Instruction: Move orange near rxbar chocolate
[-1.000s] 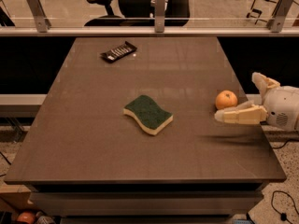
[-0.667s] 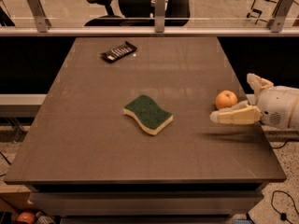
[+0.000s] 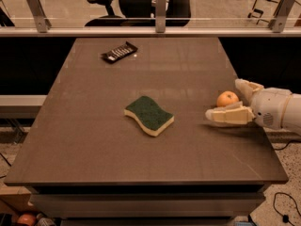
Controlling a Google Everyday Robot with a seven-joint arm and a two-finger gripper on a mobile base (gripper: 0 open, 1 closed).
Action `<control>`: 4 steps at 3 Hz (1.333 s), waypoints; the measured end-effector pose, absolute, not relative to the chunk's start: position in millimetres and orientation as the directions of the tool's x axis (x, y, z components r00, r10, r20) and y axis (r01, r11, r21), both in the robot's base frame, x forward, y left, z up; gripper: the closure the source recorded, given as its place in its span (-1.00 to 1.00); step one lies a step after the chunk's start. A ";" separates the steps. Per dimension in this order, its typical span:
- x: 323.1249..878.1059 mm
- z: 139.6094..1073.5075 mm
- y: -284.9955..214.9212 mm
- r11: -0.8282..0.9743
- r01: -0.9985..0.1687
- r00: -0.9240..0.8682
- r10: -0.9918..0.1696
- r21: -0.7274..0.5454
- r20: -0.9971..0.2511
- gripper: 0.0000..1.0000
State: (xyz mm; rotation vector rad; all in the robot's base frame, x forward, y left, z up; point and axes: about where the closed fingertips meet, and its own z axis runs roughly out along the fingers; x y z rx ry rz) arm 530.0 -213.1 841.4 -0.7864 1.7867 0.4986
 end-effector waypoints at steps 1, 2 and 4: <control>530.3 842.0 -210.7 0.692 -0.721 -0.210 -0.273 -0.040 -0.939 -0.17; 530.6 842.5 -208.2 0.689 -0.724 -0.208 -0.274 -0.040 -0.939 0.30; 531.1 843.5 -203.7 0.683 -0.729 -0.205 -0.276 -0.042 -0.939 1.00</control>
Offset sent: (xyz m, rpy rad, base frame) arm 0.0002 0.0022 0.0006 -0.0003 -0.0007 0.0037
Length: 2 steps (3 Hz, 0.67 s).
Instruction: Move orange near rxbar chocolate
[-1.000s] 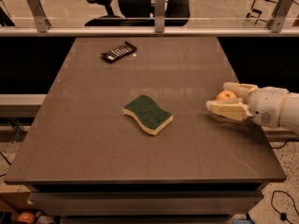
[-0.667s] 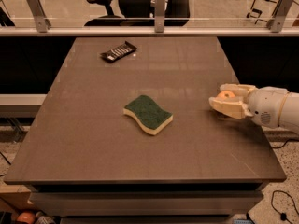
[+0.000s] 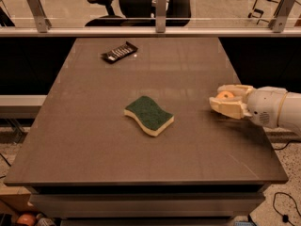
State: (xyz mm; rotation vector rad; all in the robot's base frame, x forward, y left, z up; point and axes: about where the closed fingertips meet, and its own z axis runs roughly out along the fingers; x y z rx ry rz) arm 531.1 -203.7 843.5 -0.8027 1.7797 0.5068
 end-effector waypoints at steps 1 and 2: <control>535.4 847.3 -200.8 0.676 -0.736 -0.201 -0.277 -0.041 -0.940 1.00; 548.5 857.8 -196.8 0.657 -0.752 -0.189 -0.285 -0.048 -0.940 1.00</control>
Offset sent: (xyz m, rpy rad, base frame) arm 0.0338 0.0064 0.0272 -0.0048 -0.0141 0.0577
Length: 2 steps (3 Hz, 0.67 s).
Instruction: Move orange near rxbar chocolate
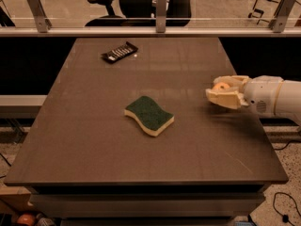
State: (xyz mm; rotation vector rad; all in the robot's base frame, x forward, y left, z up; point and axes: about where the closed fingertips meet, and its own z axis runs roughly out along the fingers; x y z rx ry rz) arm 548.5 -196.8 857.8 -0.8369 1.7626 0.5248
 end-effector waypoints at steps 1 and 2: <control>566.6 867.9 -192.9 0.616 -0.786 -0.163 -0.287 -0.052 -0.944 1.00; 584.5 880.1 -188.7 0.562 -0.824 -0.125 -0.299 -0.069 -0.946 1.00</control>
Offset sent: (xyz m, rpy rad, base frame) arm 0.0575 0.0069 0.0368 0.0006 -0.0543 0.1935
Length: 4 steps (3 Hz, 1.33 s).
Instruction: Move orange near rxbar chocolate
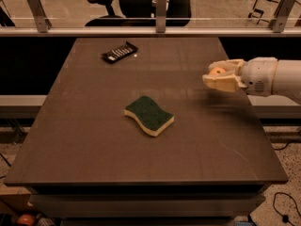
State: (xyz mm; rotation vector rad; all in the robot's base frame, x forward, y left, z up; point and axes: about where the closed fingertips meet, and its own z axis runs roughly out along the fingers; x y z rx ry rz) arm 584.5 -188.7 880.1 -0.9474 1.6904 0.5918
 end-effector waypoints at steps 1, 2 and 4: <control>599.3 890.8 -181.7 0.517 -0.851 -0.092 -0.316 -0.090 -0.944 1.00; 612.5 902.1 -167.7 0.481 -0.870 -0.071 -0.342 -0.110 -0.937 1.00; 636.9 916.2 -132.2 0.486 -0.867 -0.073 -0.345 -0.111 -0.936 1.00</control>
Offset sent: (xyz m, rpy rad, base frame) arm 0.0431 0.0321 0.0358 -0.0656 -0.0366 0.1282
